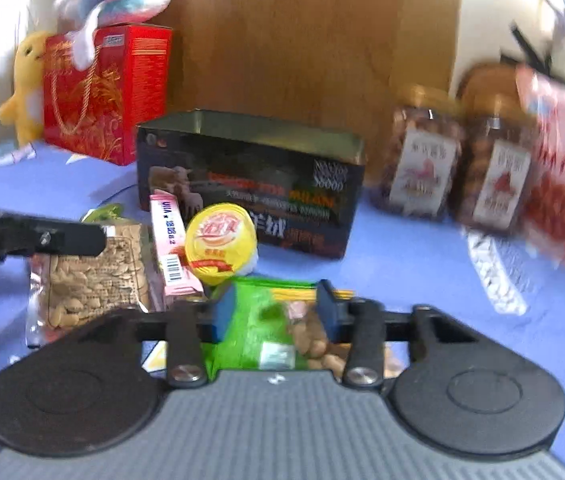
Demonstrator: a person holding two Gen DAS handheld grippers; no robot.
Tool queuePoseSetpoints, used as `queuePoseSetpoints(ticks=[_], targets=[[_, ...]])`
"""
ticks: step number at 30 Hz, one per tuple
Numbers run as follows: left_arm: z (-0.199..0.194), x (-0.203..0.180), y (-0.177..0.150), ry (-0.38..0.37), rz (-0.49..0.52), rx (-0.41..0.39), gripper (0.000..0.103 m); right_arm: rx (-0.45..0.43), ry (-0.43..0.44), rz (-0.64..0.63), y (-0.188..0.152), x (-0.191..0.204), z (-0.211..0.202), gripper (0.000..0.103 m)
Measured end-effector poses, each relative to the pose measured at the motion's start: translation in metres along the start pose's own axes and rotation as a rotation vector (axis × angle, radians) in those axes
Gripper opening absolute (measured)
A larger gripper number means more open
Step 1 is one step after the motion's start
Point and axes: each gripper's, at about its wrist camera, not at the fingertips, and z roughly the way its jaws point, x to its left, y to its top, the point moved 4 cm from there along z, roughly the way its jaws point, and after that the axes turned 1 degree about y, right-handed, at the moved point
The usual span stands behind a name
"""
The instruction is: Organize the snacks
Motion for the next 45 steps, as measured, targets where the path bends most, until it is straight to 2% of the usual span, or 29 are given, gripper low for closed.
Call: queuePoseSetpoints(ticks=[6, 10, 14, 16, 17, 19, 20, 22, 24, 25, 27, 29, 32, 33, 34, 36, 40, 45], targets=[[-0.003, 0.004, 0.002, 0.021, -0.027, -0.019, 0.036, -0.019, 0.034, -0.025, 0.000, 0.010, -0.012, 0.012], [-0.007, 0.011, 0.005, 0.036, -0.069, -0.038, 0.036, -0.062, 0.115, -0.074, 0.003, 0.031, -0.029, 0.012], [-0.009, 0.021, 0.008, 0.040, -0.122, -0.046, 0.036, -0.065, 0.261, -0.154, -0.002, 0.064, -0.043, 0.013], [-0.009, 0.025, 0.008, 0.040, -0.138, -0.045, 0.036, -0.068, 0.283, -0.220, -0.007, 0.080, -0.046, 0.017], [-0.009, 0.026, 0.008, 0.042, -0.141, -0.046, 0.036, -0.068, 0.281, -0.239, -0.008, 0.084, -0.046, 0.022], [-0.009, 0.026, 0.009, 0.045, -0.142, -0.048, 0.036, -0.087, 0.274, -0.241, -0.005, 0.083, -0.050, 0.057], [-0.009, 0.026, 0.009, 0.044, -0.141, -0.048, 0.036, -0.100, 0.268, -0.228, -0.003, 0.079, -0.053, 0.064], [-0.009, 0.026, 0.009, 0.040, -0.139, -0.046, 0.036, -0.105, 0.285, -0.189, 0.001, 0.069, -0.058, 0.086], [-0.008, 0.025, 0.009, 0.036, -0.136, -0.045, 0.036, -0.081, 0.299, -0.162, -0.002, 0.060, -0.060, 0.095], [-0.009, 0.025, 0.009, 0.032, -0.135, -0.044, 0.036, -0.066, 0.293, -0.156, -0.005, 0.057, -0.059, 0.096], [-0.009, 0.024, 0.009, 0.025, -0.131, -0.044, 0.040, -0.016, 0.254, -0.152, -0.017, 0.047, -0.049, 0.096], [-0.009, 0.022, 0.009, 0.022, -0.122, -0.044, 0.041, 0.074, 0.215, -0.110, -0.030, 0.038, -0.035, 0.096], [-0.008, 0.020, 0.008, 0.015, -0.106, -0.040, 0.041, 0.105, 0.236, 0.022, -0.033, 0.024, -0.030, 0.094], [-0.008, 0.019, 0.007, 0.014, -0.100, -0.038, 0.041, 0.098, 0.222, 0.016, -0.032, 0.024, -0.030, 0.084], [-0.007, 0.018, 0.007, 0.014, -0.095, -0.036, 0.041, 0.087, 0.221, 0.001, -0.030, 0.025, -0.032, 0.069], [-0.007, 0.017, 0.007, 0.013, -0.090, -0.034, 0.041, 0.064, 0.230, -0.028, -0.028, 0.029, -0.037, 0.053], [-0.005, 0.019, 0.006, 0.017, -0.089, -0.028, 0.041, 0.016, 0.204, -0.068, -0.028, 0.038, -0.042, 0.042], [-0.003, 0.021, 0.005, 0.021, -0.099, -0.023, 0.041, -0.124, 0.184, -0.075, -0.017, 0.029, -0.058, 0.041]])
